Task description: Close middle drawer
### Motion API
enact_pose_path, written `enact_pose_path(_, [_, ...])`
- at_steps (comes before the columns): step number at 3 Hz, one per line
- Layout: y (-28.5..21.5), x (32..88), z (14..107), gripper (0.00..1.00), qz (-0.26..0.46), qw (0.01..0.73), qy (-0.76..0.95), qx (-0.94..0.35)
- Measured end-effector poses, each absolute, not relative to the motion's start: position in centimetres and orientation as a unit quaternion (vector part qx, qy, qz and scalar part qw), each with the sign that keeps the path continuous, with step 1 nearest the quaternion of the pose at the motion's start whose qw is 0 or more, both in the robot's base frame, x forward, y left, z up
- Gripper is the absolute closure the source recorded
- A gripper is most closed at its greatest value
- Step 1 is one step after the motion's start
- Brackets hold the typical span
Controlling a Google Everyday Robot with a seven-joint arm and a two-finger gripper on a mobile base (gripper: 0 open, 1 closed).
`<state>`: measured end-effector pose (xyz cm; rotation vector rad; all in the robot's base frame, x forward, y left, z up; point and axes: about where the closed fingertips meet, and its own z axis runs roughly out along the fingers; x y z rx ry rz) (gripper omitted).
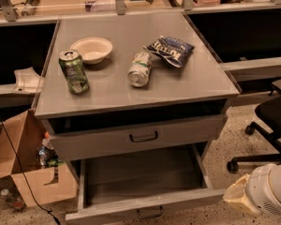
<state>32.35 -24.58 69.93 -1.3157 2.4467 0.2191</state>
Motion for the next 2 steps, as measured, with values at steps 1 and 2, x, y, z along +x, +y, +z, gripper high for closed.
enact_pose_path(1, [-24.6, 32.3, 69.9, 1.00, 0.077, 0.177, 0.864, -0.465])
enact_pose_path(2, [-24.5, 30.8, 67.6, 1.00, 0.088, 0.162, 0.870, -0.457])
